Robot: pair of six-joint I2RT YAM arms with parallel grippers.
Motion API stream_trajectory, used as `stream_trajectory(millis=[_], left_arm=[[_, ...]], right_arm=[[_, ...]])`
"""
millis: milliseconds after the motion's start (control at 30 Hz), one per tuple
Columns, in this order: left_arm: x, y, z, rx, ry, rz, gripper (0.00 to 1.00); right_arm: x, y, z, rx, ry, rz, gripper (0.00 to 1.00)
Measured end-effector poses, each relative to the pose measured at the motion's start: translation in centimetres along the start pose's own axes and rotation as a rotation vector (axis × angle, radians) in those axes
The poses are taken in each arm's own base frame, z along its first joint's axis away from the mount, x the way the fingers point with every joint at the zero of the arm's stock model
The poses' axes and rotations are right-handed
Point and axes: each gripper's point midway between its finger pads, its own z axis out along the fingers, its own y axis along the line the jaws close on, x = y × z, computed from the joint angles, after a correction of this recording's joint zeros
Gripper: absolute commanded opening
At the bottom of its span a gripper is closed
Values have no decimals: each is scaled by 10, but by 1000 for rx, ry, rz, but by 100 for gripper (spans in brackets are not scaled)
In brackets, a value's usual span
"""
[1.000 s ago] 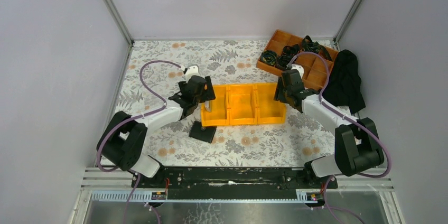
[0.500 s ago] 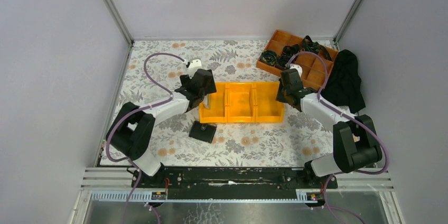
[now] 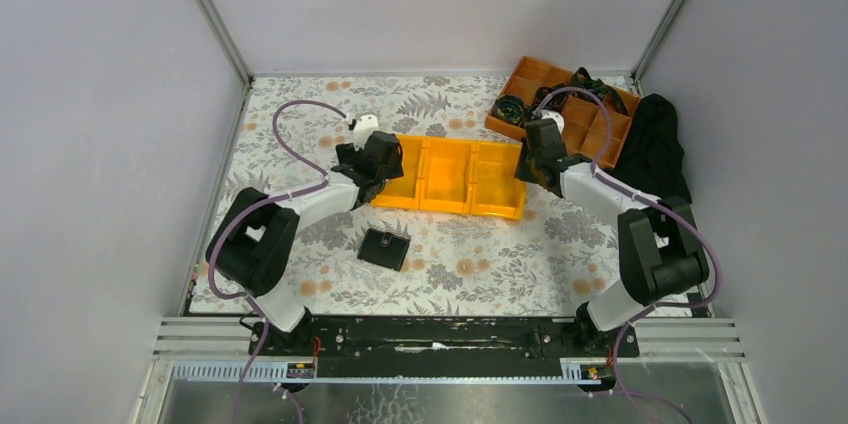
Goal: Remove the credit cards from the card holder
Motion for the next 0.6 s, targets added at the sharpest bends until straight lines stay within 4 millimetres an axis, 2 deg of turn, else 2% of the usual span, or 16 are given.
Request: stream_trajectory(millis=[200, 300, 400, 500, 600], left_arm=[[-1, 6, 3, -16, 4, -6, 94], [-1, 7, 3, -16, 4, -7, 94], [-2, 6, 3, -15, 2, -8, 94], [-5, 8, -2, -7, -11, -17, 95], [-7, 10, -9, 5, -26, -28, 96]], right_arm=[[-11, 8, 12, -3, -3, 4, 21], [-19, 14, 20, -6, -10, 6, 27], [-23, 17, 28, -8, -12, 9, 40], [-12, 14, 38, 12, 25, 4, 63], [-4, 10, 40, 25, 52, 1, 74]])
